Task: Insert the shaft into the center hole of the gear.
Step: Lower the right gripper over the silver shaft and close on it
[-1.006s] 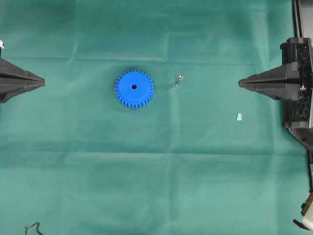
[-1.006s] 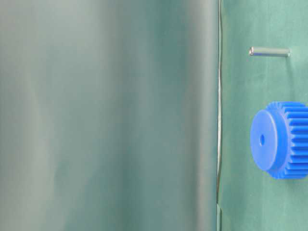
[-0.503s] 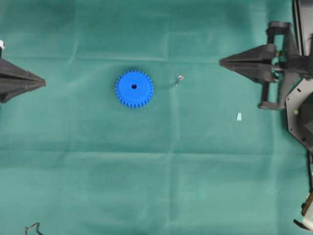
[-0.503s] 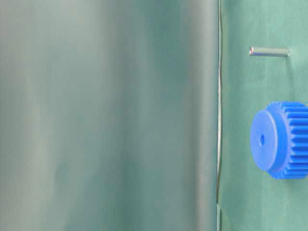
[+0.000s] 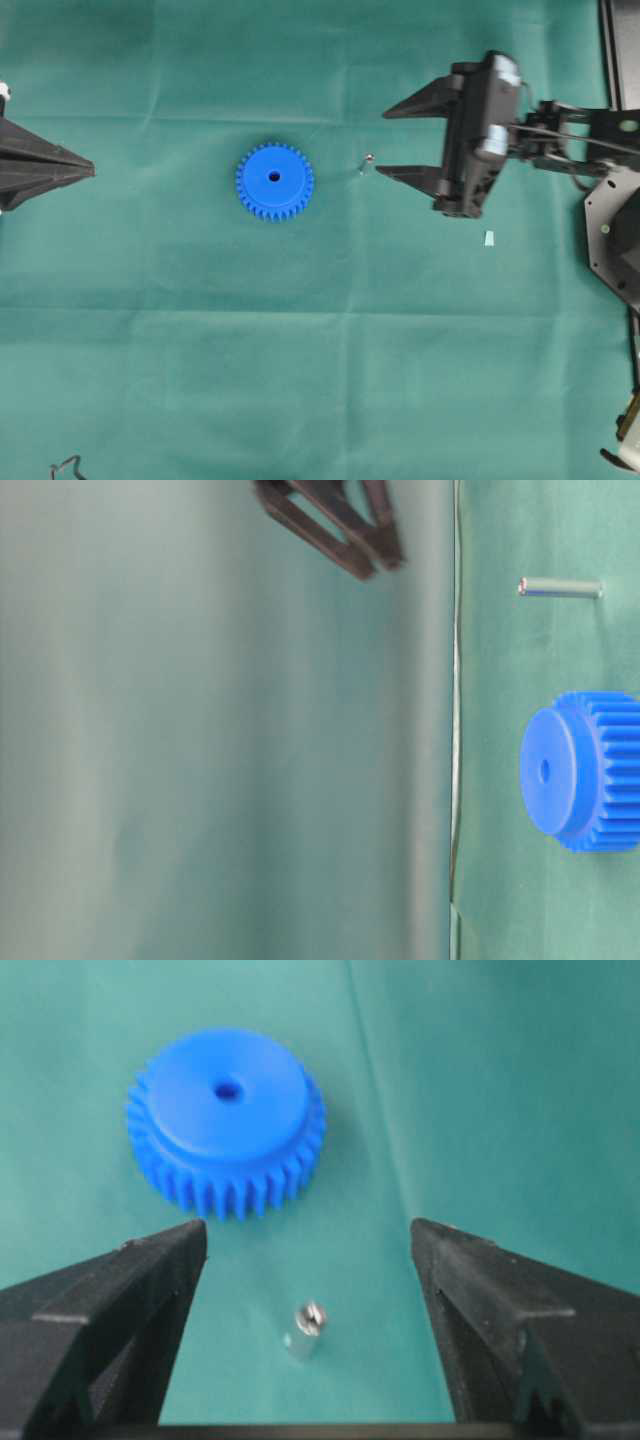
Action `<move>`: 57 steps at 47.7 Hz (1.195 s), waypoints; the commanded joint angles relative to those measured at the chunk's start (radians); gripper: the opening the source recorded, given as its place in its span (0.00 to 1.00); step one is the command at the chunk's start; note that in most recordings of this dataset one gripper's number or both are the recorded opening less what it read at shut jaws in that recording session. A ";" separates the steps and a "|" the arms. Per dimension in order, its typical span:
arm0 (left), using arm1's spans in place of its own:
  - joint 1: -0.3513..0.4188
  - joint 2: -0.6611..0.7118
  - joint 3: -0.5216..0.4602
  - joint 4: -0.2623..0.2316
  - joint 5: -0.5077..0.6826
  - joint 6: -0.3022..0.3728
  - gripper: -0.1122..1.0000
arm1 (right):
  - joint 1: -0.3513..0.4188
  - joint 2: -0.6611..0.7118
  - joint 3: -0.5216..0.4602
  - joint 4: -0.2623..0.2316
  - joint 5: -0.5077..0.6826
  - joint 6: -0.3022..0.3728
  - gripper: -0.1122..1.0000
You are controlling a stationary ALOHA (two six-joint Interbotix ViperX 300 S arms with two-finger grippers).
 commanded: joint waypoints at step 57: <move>-0.002 0.008 -0.023 0.002 0.018 -0.002 0.10 | -0.009 0.264 -0.051 0.055 -0.075 -0.002 0.31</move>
